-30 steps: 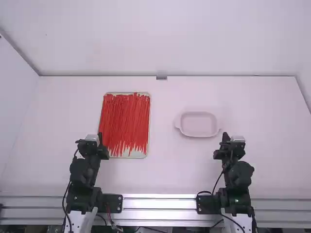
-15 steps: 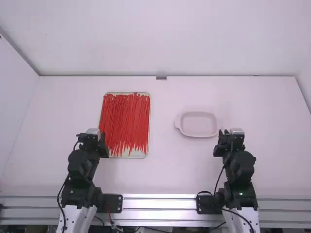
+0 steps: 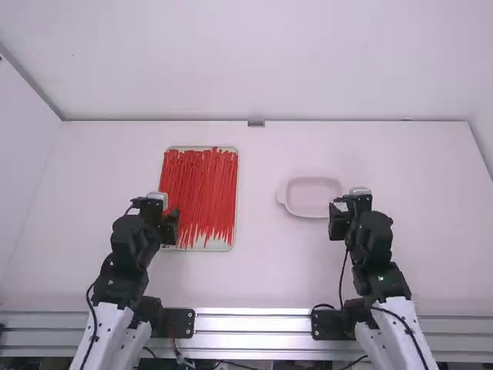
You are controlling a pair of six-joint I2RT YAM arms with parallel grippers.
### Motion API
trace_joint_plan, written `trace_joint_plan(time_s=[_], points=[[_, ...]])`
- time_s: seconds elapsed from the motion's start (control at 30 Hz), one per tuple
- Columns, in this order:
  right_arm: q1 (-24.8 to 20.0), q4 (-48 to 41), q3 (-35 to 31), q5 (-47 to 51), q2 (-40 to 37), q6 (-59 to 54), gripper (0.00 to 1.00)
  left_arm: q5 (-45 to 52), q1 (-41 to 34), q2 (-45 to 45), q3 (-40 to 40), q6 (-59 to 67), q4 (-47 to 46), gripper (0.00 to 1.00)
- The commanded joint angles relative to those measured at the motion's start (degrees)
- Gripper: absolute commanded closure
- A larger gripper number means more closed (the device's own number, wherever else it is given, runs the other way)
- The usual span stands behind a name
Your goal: Fasten the cable tie
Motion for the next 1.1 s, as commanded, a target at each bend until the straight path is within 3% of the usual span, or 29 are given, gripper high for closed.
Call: trace_joint_plan(time_s=[0.0,0.4,0.63,1.07], points=[[1.92,-1.2,4.06,0.29,2.75,2.29,0.47,1.9,-0.79,2.16,2.84,-0.68,-0.72,0.47],[9.96,-5.2,14.4,0.15,14.8,2.7,0.25,7.02,-2.32,14.99,11.77,-0.83,-3.77,0.25],[11.56,-2.97,19.17,-1.36,22.49,3.59,0.14,8.15,-2.67,21.43,16.58,-1.31,-1.64,0.14],[15.31,-4.2,24.61,-0.95,30.92,4.37,0.02,2.92,-3.59,46.49,39.38,-1.4,-11.65,0.02]])
